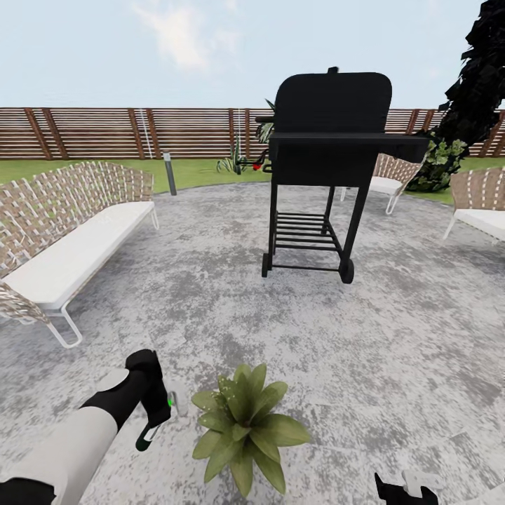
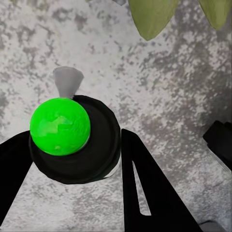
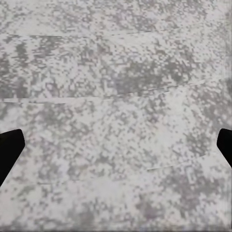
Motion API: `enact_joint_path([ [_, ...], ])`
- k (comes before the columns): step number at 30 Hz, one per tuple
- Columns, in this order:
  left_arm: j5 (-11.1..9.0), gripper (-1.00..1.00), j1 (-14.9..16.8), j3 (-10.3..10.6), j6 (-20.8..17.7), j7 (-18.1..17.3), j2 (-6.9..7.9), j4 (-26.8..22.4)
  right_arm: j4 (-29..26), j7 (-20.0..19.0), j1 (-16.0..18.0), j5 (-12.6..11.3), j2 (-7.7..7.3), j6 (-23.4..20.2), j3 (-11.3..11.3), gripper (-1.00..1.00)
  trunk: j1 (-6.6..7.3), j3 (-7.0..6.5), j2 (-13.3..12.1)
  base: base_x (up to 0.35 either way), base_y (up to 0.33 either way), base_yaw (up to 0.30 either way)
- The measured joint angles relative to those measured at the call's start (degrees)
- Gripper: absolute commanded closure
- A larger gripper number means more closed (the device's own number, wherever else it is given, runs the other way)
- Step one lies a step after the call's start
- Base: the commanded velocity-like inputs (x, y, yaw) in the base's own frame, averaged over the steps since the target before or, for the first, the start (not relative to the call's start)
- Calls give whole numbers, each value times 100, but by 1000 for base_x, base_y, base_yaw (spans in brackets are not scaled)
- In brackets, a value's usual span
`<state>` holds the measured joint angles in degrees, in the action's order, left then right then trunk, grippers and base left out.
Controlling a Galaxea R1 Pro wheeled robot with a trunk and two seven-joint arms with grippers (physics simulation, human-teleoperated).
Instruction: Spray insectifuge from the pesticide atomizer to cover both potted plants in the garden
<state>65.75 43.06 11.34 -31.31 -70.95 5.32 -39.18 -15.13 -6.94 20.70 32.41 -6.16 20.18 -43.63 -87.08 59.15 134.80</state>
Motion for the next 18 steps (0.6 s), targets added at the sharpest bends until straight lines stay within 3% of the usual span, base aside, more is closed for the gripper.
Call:
enact_joint_path([
  [9, 43, 100, 24, 4, 3, -8, -33, -22, 0, 0, 0, 3, 3, 0, 0, -100, 0, 0, 0, -3, -3, 0],
  [11, 85, 100, -8, 168, 1, 20, -71, 34, 0, 0, 0, 2, 8, 0, 0, -100, -2, 0, 0, -219, 0, 0],
  [14, 80, 100, -17, 252, -7, 26, -90, 61, 0, 0, 0, 2, 9, 0, 0, -100, -3, 0, 0, -245, -58, 0],
  [18, 81, 100, -14, 264, -11, 48, -294, 66, -10, 0, 0, 2, 9, 0, 0, -100, 0, 0, 0, -49, -173, 10],
])
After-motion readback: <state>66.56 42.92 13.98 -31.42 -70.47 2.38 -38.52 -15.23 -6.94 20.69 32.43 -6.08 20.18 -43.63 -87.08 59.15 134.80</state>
